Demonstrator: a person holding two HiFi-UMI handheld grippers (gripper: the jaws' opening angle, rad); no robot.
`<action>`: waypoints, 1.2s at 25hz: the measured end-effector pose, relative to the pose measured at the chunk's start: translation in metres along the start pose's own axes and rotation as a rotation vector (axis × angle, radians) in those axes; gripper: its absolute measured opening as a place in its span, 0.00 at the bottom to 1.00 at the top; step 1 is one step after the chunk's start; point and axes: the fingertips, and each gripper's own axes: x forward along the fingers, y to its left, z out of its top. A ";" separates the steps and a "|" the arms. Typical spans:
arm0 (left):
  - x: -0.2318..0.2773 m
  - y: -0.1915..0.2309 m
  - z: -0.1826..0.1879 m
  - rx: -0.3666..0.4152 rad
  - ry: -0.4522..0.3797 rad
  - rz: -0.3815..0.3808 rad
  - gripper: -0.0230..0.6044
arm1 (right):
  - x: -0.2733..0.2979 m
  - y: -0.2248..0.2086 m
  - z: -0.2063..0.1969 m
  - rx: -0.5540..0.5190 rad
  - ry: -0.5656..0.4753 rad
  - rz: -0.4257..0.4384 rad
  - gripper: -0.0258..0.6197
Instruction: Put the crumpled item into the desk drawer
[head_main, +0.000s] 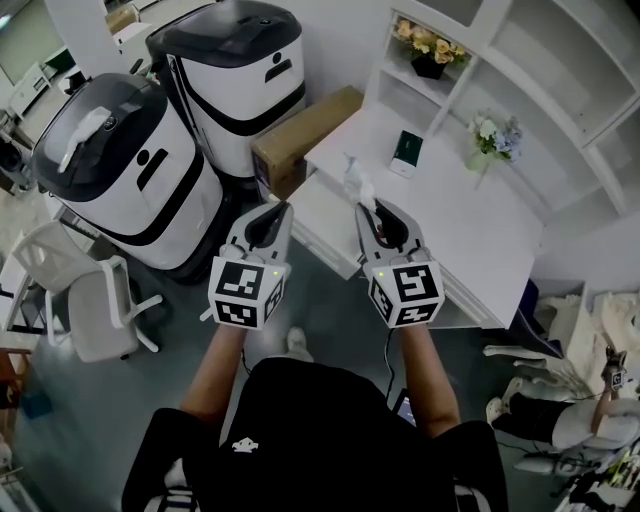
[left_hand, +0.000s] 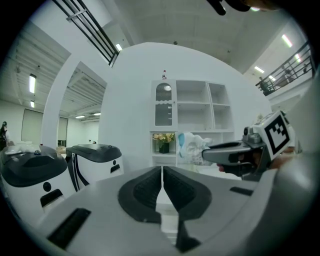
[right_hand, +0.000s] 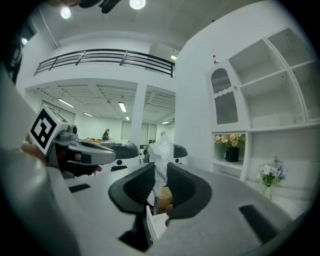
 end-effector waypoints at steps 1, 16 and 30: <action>0.003 0.005 -0.001 0.000 0.002 -0.004 0.06 | 0.006 0.000 -0.001 0.002 0.001 -0.004 0.15; 0.050 0.038 -0.028 0.001 0.055 -0.057 0.06 | 0.054 -0.018 -0.032 0.038 0.047 -0.054 0.15; 0.114 0.044 -0.052 -0.038 0.113 -0.068 0.06 | 0.100 -0.056 -0.061 0.051 0.113 -0.025 0.15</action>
